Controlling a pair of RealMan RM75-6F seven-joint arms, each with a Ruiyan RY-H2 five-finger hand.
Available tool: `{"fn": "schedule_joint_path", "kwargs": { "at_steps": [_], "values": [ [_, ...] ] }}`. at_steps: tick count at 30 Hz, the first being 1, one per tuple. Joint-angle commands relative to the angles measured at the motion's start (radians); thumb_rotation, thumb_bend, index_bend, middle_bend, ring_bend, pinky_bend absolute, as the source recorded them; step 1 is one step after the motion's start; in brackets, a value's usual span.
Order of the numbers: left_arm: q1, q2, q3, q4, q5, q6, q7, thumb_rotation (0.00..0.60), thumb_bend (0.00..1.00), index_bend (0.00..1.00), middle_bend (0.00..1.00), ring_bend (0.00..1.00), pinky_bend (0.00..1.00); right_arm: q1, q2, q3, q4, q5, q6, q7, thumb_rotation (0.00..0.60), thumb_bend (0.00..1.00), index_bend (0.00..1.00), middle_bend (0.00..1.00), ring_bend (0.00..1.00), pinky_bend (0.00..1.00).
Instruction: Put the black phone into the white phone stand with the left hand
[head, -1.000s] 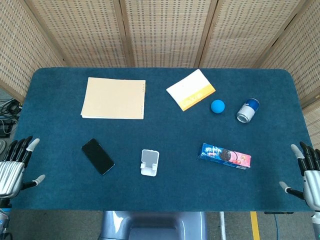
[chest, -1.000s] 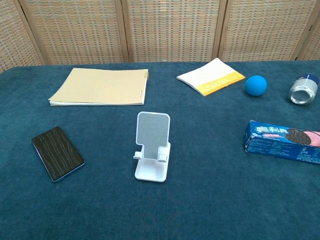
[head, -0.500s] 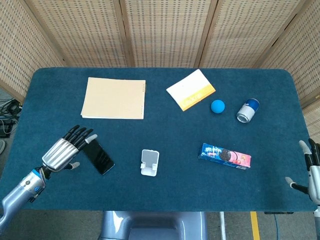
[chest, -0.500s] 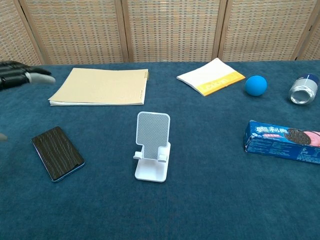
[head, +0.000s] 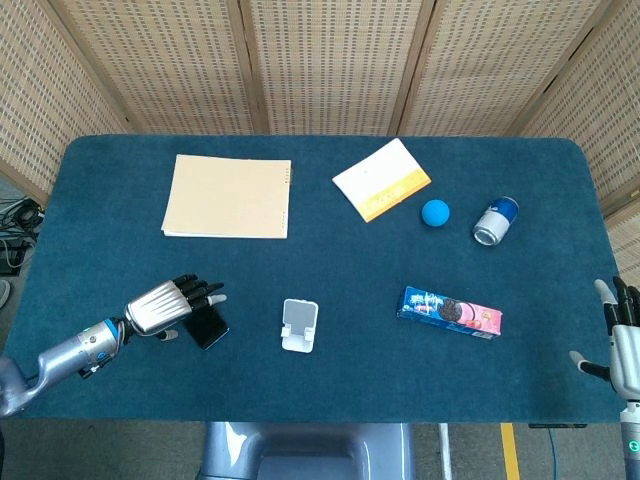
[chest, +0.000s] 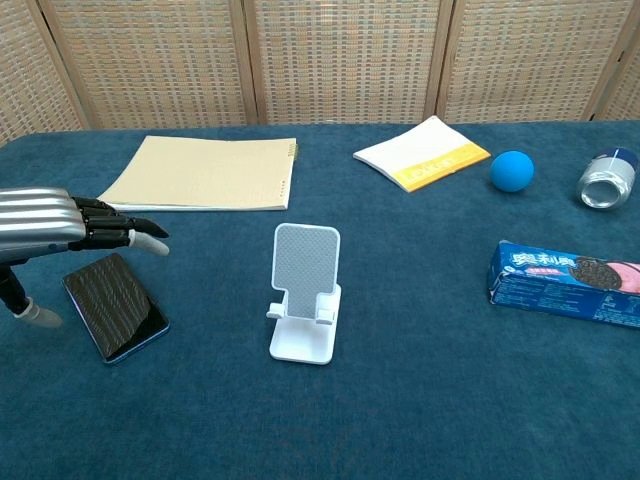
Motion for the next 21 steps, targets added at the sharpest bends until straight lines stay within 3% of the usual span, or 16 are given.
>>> {"fn": "schedule_joint_path", "kwargs": {
  "at_steps": [1, 7, 21],
  "values": [
    [-0.02, -0.024, 0.034, 0.061, 0.012, 0.044, -0.062, 0.6, 0.0, 0.16, 0.15, 0.28, 0.34, 0.002, -0.002, 0.003, 0.002, 0.007, -0.002, -0.002, 0.6, 0.0, 0.0, 0.0, 0.0, 0.0],
    [-0.035, -0.036, 0.061, 0.102, 0.009, 0.047, -0.062, 0.6, 0.0, 0.17, 0.15, 0.28, 0.27, 0.003, -0.002, 0.003, 0.003, 0.013, -0.007, -0.002, 0.6, 0.0, 0.0, 0.0, 0.0, 0.0],
    [-0.058, -0.074, 0.105, 0.164, -0.021, 0.033, -0.077, 0.6, 0.0, 0.19, 0.18, 0.28, 0.27, 0.007, -0.007, 0.001, 0.005, 0.019, -0.014, -0.01, 0.6, 0.0, 0.0, 0.0, 0.0, 0.0]
  ]
}}
